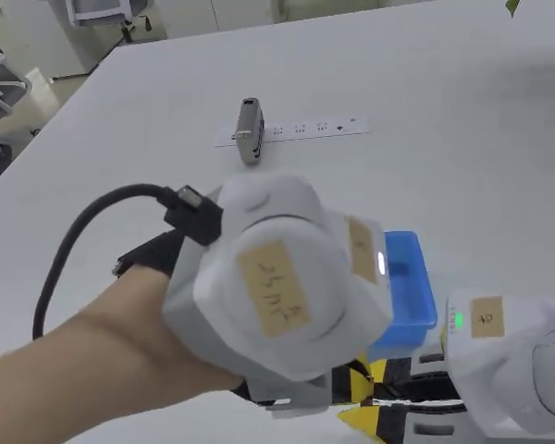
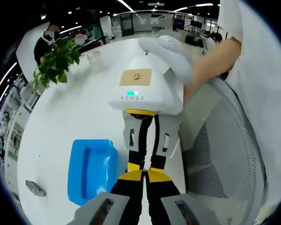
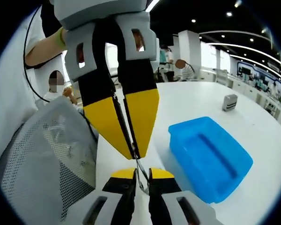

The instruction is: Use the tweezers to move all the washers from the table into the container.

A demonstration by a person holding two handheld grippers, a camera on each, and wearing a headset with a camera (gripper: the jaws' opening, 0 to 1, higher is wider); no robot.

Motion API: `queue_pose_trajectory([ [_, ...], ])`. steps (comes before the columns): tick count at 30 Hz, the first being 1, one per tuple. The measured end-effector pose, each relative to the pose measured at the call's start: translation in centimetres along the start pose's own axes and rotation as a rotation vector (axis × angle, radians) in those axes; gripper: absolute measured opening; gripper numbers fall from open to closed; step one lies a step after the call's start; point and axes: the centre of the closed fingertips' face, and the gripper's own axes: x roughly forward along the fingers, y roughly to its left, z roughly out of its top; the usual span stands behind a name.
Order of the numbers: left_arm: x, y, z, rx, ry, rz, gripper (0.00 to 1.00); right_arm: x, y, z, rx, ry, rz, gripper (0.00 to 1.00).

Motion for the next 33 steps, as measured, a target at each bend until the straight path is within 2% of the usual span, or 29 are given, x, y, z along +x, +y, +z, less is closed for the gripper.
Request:
queue_pose_trajectory([
  [1, 0.1, 0.5, 0.2, 0.004, -0.031, 0.031, 0.00, 0.1, 0.1, 0.0, 0.005, -0.009, 0.019, 0.04],
  [2, 0.2, 1.0, 0.4, -0.013, -0.070, 0.061, 0.00, 0.1, 0.0, 0.0, -0.005, -0.013, 0.012, 0.03],
  [3, 0.1, 1.4, 0.5, -0.073, -0.116, 0.090, 0.02, 0.0, -0.1, -0.1, -0.005, -0.011, 0.014, 0.03],
  [5, -0.3, 1.7, 0.3, -0.172, -0.163, 0.107, 0.12, 0.1, 0.1, -0.1, 0.003, -0.013, 0.021, 0.02],
  [6, -0.8, 2.2, 0.1, -0.222, -0.206, 0.144, 0.16, 0.1, 0.1, -0.1, -0.002, -0.019, 0.019, 0.02],
  [7, -1.3, 2.5, 0.1, -0.243, -0.242, 0.177, 0.21, 0.1, 0.1, 0.0, 0.001, -0.024, 0.022, 0.02],
  [8, -2.2, 2.9, -0.2, -0.289, -0.292, 0.227, 0.25, 0.1, 0.0, 0.0, 0.012, -0.033, 0.014, 0.02],
  [10, -3.7, 3.2, -1.0, -0.390, -0.386, 0.300, 0.37, 0.0, -0.3, 0.1, 0.066, -0.055, 0.002, 0.02],
  [11, -4.0, 3.2, -1.3, -0.420, -0.401, 0.315, 0.43, 0.0, -0.4, 0.1, 0.082, -0.060, -0.002, 0.02],
  [12, -4.7, 3.1, -2.3, -0.498, -0.435, 0.347, 0.49, -0.1, -0.8, 0.1, 0.113, -0.069, -0.012, 0.02],
  [14, -5.8, 3.0, -4.2, -0.603, -0.484, 0.416, 0.64, -0.3, -1.2, 0.0, 0.177, -0.096, -0.016, 0.02],
  [16, -6.7, 2.4, -6.1, -0.694, -0.510, 0.479, 0.76, -0.5, -1.4, 0.0, 0.242, -0.115, -0.011, 0.02],
  [18, -7.6, 1.7, -7.6, -0.752, -0.538, 0.538, 0.81, -0.8, -1.7, 0.0, 0.294, -0.141, -0.008, 0.02],
  [21, -8.5, 1.0, -9.2, -0.819, -0.577, 0.617, 0.85, -1.4, -2.1, 0.5, 0.365, -0.189, -0.006, 0.02],
  [25, -8.9, 0.7, -10.2, -0.844, -0.620, 0.727, 0.94, -2.6, -2.6, 1.6, 0.497, -0.272, 0.000, 0.02],
  [27, -8.9, 0.9, -10.2, -0.859, -0.659, 0.754, 0.96, -3.0, -2.8, 1.8, 0.507, -0.282, 0.001, 0.02],
  [29, -9.3, 1.5, -10.2, -0.902, -0.726, 0.788, 0.97, -3.4, -3.0, 2.0, 0.514, -0.286, -0.006, 0.03],
  [31, -9.7, 2.0, -10.4, -0.930, -0.765, 0.816, 0.97, -3.8, -3.2, 2.2, 0.517, -0.293, -0.012, 0.03],
  [33, -9.9, 2.2, -11.0, -0.892, -0.718, 0.842, 0.97, -4.2, -3.3, 2.4, 0.517, -0.298, -0.021, 0.03],
])
